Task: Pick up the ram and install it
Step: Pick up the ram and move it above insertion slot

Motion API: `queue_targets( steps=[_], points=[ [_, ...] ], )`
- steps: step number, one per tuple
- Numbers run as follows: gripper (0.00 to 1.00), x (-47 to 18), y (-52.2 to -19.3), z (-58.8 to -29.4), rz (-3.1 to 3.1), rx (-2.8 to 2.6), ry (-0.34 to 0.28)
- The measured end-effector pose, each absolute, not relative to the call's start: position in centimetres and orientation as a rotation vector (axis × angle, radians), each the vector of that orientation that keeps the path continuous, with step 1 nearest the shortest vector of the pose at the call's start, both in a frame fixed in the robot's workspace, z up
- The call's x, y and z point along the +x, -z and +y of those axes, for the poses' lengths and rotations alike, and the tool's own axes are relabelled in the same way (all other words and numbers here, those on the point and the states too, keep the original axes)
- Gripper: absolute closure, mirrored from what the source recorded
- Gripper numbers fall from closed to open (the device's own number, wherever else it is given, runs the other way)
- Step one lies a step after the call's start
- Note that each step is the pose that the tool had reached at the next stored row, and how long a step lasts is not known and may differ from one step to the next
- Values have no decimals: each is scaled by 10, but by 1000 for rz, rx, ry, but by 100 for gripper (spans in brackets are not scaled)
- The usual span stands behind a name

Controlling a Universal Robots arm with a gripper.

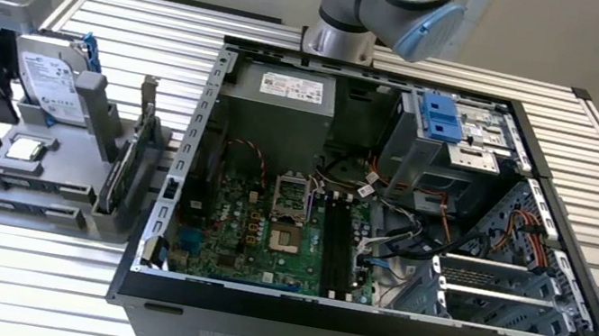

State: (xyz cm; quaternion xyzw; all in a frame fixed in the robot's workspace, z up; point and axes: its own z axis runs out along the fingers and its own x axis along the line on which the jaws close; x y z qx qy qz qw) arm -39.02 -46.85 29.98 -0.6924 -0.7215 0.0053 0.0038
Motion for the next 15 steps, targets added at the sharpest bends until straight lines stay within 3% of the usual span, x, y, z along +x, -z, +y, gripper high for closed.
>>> queue_targets(
  steps=[15],
  points=[
    [0,-390,-290,-469,-2257,-2166,-26]
  ],
)
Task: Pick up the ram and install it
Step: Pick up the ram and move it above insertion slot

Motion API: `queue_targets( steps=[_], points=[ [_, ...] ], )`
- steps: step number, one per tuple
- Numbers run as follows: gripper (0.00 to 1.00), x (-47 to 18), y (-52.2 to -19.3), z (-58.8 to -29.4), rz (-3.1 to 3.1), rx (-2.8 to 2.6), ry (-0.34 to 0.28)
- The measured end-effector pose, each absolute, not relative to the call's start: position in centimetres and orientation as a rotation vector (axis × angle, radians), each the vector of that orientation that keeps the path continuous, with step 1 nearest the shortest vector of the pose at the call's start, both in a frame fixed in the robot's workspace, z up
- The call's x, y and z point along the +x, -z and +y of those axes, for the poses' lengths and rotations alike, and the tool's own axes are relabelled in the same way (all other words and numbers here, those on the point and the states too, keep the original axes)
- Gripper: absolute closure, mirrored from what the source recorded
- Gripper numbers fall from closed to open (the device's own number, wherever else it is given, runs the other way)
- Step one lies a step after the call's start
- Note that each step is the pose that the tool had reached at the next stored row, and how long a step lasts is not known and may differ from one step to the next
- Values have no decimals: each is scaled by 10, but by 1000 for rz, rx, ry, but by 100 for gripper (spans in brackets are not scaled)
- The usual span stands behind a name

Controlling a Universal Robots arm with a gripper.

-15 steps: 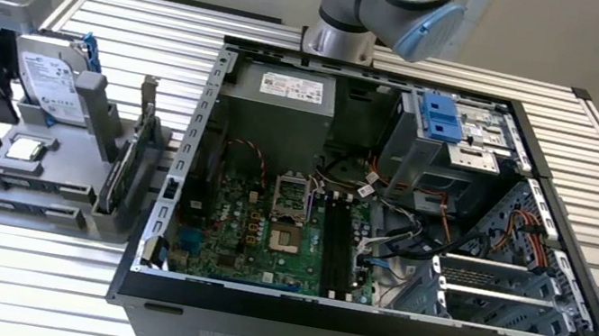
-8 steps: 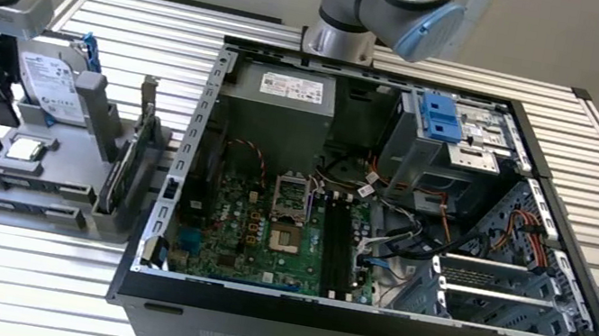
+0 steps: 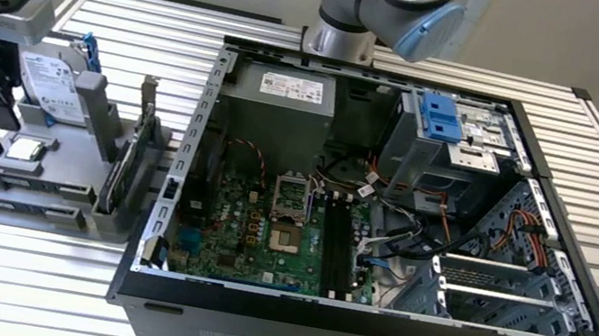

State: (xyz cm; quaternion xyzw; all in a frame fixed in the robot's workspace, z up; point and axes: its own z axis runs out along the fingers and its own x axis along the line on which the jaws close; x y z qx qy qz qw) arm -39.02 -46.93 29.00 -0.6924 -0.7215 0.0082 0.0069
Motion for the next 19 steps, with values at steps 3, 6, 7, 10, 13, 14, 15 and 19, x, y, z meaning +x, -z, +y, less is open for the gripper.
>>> queue_targets(
  steps=[3,6,7,10,13,14,15,19],
  points=[
    [0,-390,-288,-469,-2256,-2165,-27],
    [0,-390,-286,-470,-2255,-2164,-29],
    [0,-390,-285,-470,-2255,-2164,-30],
    [0,-390,-284,-470,-2254,-2163,-31],
    [0,-390,-282,-470,-2253,-2162,-33],
    [0,-390,-281,-470,-2253,-2162,-33],
    [0,-390,-280,-470,-2253,-2162,-34],
    [0,-390,-277,-470,-2251,-2160,-37]
  ],
)
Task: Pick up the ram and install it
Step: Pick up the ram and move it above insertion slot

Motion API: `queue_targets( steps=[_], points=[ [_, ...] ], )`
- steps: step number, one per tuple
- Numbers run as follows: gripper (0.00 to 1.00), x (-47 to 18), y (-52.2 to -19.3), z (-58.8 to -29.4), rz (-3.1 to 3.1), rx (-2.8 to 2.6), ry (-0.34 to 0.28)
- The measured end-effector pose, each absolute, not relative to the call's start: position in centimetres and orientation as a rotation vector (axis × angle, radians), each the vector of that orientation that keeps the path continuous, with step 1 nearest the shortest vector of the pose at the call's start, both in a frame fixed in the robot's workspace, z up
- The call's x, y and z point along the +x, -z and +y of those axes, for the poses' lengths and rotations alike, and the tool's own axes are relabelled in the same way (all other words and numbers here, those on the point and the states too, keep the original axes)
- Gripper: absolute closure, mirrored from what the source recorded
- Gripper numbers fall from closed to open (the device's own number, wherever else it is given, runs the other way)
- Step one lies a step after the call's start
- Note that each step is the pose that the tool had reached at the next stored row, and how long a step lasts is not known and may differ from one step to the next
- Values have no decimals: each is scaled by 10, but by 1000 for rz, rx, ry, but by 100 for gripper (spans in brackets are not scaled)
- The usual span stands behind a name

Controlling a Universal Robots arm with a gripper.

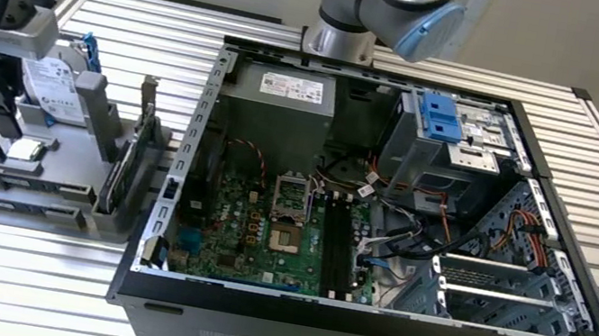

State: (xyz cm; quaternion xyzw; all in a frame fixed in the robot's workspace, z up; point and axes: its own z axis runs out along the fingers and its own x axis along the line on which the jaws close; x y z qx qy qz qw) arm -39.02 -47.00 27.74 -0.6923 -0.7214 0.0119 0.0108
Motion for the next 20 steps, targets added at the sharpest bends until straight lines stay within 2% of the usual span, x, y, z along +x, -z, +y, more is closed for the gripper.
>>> queue_targets(
  steps=[20],
  points=[
    [0,-390,-270,-470,-2249,-2158,-41]
  ],
)
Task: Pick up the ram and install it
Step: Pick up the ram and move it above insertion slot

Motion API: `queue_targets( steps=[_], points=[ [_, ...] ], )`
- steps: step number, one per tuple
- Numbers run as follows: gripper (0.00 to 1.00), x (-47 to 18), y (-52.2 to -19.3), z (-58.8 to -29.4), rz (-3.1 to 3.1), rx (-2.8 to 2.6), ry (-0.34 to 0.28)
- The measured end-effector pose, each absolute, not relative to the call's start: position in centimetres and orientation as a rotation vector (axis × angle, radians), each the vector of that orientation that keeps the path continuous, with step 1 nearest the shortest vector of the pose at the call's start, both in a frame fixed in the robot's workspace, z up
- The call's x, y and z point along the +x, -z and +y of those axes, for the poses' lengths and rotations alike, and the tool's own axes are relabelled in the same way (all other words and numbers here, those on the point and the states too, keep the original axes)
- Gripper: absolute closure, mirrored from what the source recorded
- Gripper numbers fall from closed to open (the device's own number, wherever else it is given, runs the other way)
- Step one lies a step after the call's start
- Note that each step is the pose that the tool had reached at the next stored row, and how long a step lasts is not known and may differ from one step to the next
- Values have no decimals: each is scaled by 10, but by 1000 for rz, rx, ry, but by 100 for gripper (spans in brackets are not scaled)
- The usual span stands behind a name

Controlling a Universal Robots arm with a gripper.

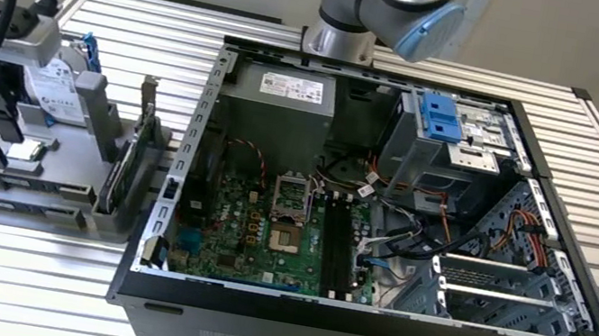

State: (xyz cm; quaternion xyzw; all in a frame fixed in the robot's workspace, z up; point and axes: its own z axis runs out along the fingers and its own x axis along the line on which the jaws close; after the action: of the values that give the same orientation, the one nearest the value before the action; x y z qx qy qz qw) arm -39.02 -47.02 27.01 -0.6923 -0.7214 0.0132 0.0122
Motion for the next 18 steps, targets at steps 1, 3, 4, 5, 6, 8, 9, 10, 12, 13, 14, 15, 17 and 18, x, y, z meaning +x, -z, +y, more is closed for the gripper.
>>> queue_targets(
  steps=[1,3,4,5,6,8,9,10,12,13,14,15,17,18],
  points=[
    [0,-390,-270,-470,-2249,-2158,-42],
    [0,-390,-268,-470,-2248,-2157,-43],
    [0,-390,-268,-470,-2248,-2157,-44],
    [0,-390,-267,-470,-2247,-2157,-45],
    [0,-390,-267,-470,-2247,-2156,-45],
    [0,-390,-266,-471,-2246,-2155,-47],
    [0,-390,-265,-471,-2246,-2155,-48],
    [0,-390,-264,-471,-2245,-2155,-48],
    [0,-390,-263,-471,-2245,-2154,-50],
    [0,-390,-263,-471,-2244,-2154,-51],
    [0,-390,-262,-471,-2244,-2153,-51],
    [0,-390,-261,-471,-2244,-2153,-52],
    [0,-390,-260,-471,-2243,-2152,-54],
    [0,-390,-259,-471,-2242,-2152,-55]
  ],
)
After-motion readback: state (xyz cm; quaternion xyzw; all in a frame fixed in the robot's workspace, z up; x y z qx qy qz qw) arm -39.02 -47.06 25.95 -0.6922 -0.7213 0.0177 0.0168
